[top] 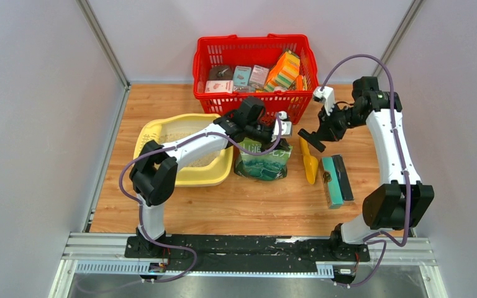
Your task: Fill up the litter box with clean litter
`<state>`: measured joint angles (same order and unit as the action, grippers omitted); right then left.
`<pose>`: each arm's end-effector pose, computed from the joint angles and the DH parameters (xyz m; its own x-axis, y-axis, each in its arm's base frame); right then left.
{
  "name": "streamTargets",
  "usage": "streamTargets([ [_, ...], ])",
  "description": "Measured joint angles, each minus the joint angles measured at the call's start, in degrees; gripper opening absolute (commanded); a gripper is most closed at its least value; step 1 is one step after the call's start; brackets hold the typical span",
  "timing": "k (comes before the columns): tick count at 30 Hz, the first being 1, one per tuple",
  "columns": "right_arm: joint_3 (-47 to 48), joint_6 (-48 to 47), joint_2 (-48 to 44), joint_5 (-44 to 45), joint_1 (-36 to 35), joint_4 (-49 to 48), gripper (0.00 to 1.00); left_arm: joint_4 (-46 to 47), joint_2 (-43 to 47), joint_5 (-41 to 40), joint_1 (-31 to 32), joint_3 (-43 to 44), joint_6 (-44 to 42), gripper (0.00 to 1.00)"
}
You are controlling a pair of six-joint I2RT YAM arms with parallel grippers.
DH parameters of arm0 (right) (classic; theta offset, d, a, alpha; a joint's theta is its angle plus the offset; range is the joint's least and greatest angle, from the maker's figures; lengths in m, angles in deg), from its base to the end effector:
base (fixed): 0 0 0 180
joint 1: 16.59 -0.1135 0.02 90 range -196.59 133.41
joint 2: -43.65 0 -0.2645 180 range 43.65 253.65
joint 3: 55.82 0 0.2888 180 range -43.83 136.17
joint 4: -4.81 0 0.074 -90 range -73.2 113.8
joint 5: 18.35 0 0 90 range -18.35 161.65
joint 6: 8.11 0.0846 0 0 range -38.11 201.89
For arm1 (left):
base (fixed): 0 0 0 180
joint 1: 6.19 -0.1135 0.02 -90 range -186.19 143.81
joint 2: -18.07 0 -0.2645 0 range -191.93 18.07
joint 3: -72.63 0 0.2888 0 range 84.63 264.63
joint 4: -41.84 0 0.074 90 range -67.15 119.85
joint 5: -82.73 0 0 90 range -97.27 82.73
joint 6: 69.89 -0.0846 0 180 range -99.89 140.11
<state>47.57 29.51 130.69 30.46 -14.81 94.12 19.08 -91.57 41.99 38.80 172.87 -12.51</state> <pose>0.3254 0.0456 0.3273 -0.4491 -0.5824 -0.6776 -0.8604 0.4863 0.1522 0.3106 -0.4011 0.2467 0.1762 0.3213 -0.9304 0.9736 -0.1961 0.1167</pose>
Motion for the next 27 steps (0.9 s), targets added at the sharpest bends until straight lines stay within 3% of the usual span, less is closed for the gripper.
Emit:
streamTargets([
  [10, -6.1, -9.1, -5.7, 2.1, -5.4, 0.1, 0.0, 2.5, -0.9, 2.4, -1.0, 0.1, 10.2, 0.0],
  [27, -6.3, -14.6, -6.4, 8.7, -8.5, 0.0, 0.0, 2.4, -0.9, 2.4, -1.0, 0.1, 10.6, 0.0],
])
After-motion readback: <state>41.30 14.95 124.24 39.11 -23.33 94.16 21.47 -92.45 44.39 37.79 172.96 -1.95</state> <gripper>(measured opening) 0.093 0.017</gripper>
